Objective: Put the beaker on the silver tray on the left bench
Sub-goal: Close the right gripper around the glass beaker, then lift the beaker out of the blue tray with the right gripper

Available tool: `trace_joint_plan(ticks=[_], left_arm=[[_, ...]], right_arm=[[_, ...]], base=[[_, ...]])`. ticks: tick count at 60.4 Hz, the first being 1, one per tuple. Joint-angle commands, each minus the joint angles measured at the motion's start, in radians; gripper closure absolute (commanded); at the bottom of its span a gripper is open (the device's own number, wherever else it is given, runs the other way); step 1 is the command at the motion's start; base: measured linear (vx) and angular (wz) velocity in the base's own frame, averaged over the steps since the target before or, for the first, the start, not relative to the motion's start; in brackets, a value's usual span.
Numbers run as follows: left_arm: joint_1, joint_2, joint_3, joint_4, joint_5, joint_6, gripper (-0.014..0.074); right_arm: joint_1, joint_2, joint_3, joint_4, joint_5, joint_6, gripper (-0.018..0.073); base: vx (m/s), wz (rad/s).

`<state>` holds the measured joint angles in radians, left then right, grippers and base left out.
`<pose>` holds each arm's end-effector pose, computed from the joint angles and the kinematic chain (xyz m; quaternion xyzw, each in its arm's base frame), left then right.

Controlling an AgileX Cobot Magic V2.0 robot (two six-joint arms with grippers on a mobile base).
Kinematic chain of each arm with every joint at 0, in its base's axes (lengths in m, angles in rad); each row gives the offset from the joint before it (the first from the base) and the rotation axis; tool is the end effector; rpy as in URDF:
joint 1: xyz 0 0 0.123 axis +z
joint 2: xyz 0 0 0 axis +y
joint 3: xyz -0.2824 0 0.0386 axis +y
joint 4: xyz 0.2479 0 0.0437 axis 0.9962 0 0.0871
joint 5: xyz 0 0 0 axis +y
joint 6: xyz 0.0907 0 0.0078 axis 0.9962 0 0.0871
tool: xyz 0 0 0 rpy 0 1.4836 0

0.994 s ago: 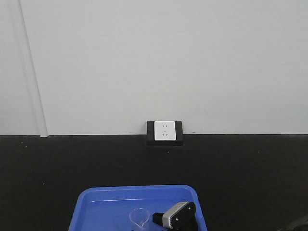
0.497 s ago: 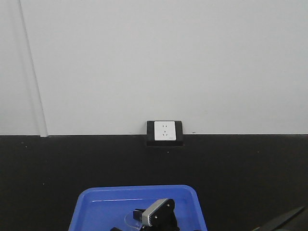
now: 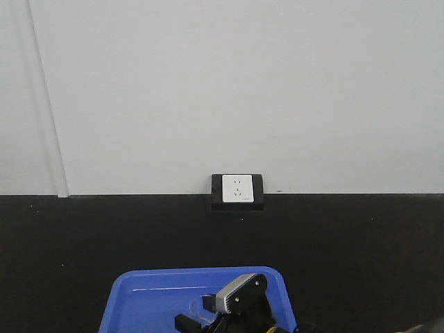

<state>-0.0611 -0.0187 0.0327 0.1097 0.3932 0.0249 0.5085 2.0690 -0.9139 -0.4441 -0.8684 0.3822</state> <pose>0.0519 0.0007 0.1680 0.0635 0.8075 0.0361 0.5853 0.3281 0.2170 0.1221 -0.2638 0.7398 0.3022 0.5401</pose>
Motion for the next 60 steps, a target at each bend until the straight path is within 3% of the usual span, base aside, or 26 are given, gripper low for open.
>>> trace_joint_plan(ticks=[1,20,35,47,60], left_arm=[[-0.004,-0.007,0.02,-0.003,-0.084,-0.002,0.0595],[-0.004,-0.007,0.02,-0.003,-0.084,-0.002,0.0595],[-0.004,-0.007,0.02,-0.003,-0.084,-0.002,0.0595],[-0.004,-0.007,0.02,-0.003,-0.084,-0.002,0.0595],[-0.004,-0.007,0.02,-0.003,-0.084,-0.002,0.0595]], right_arm=[[-0.003,-0.209,0.054,0.031,0.017,-0.006,0.0575],[-0.003,-0.859,0.372,0.173,0.41,-0.007,0.0573],[-0.003,-1.493,0.515,0.177,0.925,-0.011,0.0573],[-0.003,-1.93,0.54,0.078,1.222,0.012,0.0573],[-0.003,-2.079,0.543,-0.081,1.418,0.098,0.0573]], base=[[0.0,0.0],[0.0,0.0],[0.0,0.0],[0.0,0.0],[0.0,0.0]])
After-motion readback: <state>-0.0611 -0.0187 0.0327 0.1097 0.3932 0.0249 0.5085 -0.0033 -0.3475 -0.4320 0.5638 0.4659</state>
